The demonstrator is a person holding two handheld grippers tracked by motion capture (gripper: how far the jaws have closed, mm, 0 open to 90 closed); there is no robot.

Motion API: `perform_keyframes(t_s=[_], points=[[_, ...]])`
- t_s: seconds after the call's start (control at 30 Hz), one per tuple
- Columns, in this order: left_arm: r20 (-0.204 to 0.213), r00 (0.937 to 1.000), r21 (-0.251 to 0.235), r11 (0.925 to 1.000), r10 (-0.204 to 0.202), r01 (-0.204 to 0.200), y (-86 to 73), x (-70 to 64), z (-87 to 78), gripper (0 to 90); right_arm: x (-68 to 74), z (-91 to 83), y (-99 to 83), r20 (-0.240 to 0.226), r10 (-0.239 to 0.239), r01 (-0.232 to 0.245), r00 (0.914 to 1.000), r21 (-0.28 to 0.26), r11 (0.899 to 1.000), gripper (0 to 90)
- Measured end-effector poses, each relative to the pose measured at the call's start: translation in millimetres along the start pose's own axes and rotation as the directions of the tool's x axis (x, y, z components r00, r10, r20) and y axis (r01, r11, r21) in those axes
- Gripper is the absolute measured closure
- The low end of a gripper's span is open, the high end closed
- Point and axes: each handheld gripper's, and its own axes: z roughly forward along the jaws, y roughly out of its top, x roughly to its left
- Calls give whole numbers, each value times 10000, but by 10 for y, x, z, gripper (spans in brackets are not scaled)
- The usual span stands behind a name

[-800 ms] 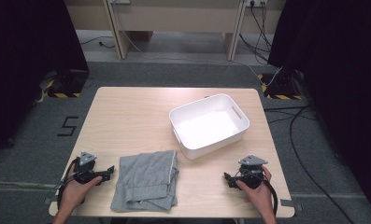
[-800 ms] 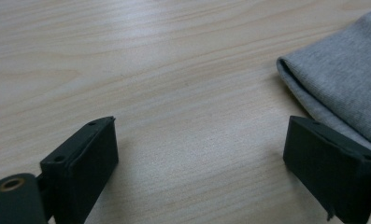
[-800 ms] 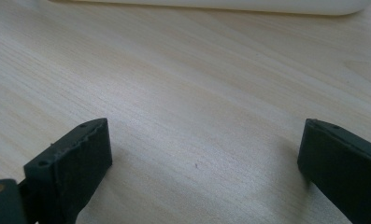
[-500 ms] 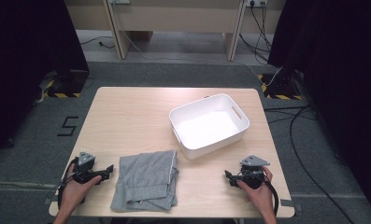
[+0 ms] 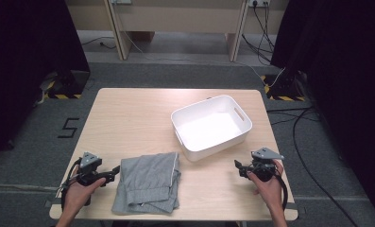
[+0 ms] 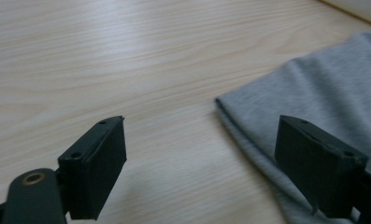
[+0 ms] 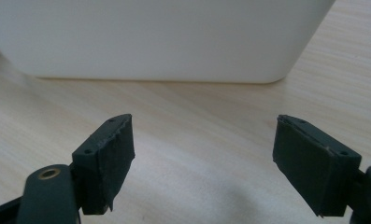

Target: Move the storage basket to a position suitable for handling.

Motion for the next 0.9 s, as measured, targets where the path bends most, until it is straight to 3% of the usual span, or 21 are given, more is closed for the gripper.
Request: perform_keyframes(t_s=[0.2, 0.4, 0.57, 0.8, 0.9], points=[[663, 9970, -382, 9985, 409, -385, 168, -263, -21, 164, -115, -6, 182, 146, 176, -172, 9997, -278, 9995, 227], [1318, 9851, -391, 9936, 1101, -1059, 326, -601, 79, 163, -180, -3, 473, 264, 223, -205, 9994, -660, 9976, 238], [1884, 9671, -503, 9852, 1707, -1641, 495, -941, 175, 163, -263, 80, 735, 513, 151, -113, 9986, -723, 9973, 242], [2715, 9306, -459, 9691, 2454, -2422, 708, -1411, 410, 163, -450, 253, 935, 885, 593, -562, 9943, -369, 9977, 248], [2718, 9237, -342, 9619, 2701, -2712, 779, -1535, 524, 165, -501, 341, 942, 959, 754, -738, 9925, -202, 9971, 250]])
